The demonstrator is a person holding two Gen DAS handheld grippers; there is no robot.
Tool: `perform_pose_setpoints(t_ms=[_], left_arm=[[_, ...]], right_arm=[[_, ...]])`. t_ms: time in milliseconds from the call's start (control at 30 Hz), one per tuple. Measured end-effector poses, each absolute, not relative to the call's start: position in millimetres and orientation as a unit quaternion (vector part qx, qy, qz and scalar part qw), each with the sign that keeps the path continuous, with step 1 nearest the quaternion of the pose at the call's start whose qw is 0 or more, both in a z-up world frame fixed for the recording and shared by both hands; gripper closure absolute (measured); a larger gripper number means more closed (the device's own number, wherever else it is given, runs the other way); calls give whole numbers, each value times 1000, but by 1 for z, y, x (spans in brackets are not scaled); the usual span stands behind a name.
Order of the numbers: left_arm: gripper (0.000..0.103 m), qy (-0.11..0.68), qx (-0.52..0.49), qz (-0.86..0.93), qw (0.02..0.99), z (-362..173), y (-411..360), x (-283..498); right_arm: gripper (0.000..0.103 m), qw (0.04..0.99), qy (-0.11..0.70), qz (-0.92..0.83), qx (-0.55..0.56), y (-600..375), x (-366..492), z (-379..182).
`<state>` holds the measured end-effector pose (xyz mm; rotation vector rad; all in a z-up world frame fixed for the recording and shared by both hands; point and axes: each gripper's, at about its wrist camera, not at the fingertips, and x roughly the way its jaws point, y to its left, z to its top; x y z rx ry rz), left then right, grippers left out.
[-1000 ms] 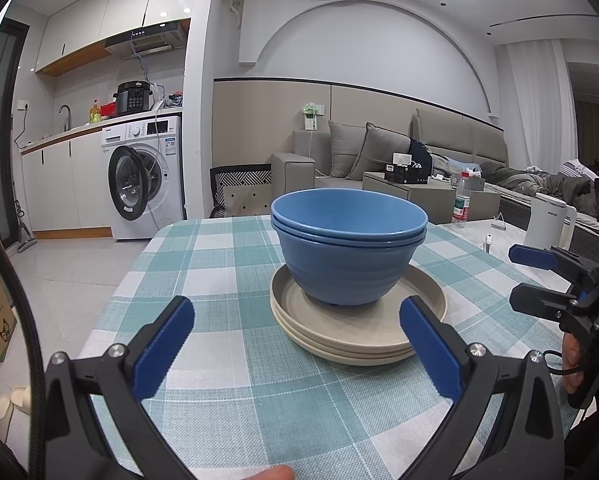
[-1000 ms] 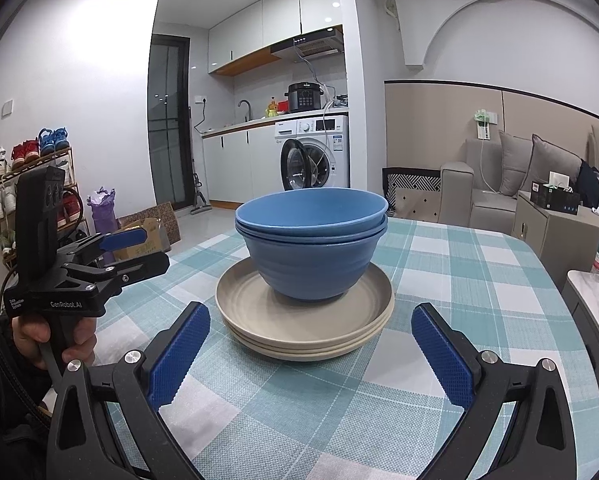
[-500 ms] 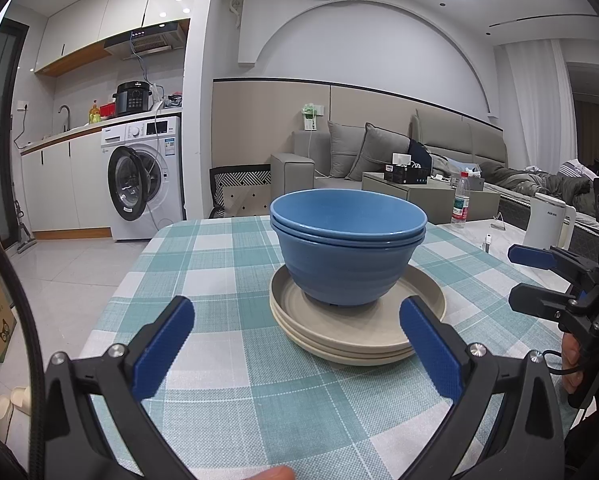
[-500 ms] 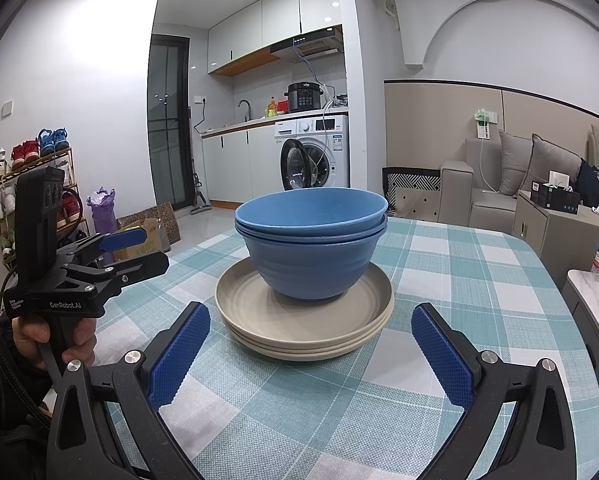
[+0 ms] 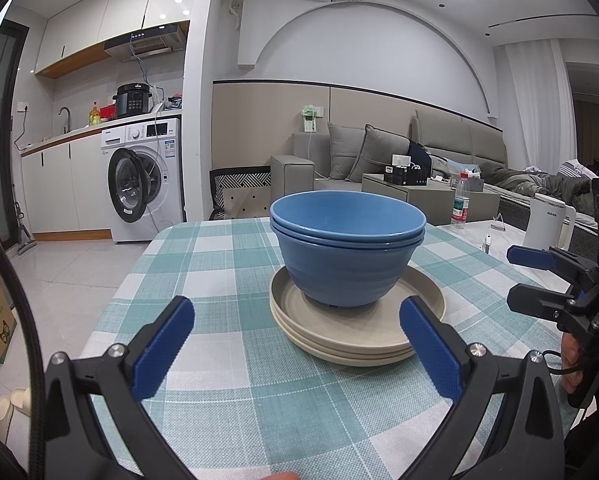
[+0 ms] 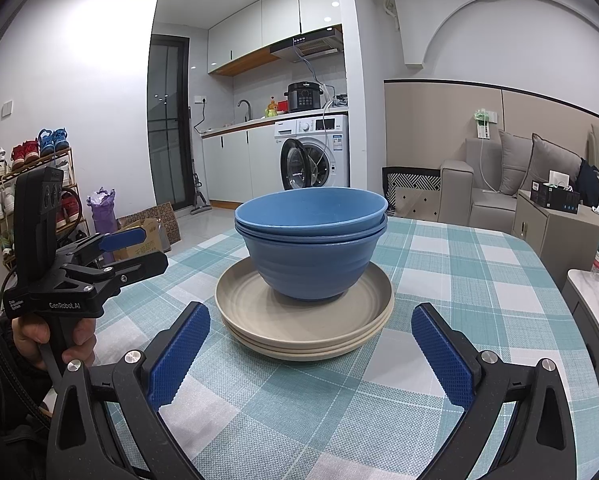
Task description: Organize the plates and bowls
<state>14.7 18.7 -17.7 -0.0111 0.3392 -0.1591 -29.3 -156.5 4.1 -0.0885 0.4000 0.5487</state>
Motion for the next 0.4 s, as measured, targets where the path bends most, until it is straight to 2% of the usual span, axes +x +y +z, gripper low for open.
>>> perform_pose_setpoints(t_ms=[400], left_arm=[[0,168,-5,-79,983,-17,18,14]], right_arm=[[0,942,196,269,-43,-157,-29,3]])
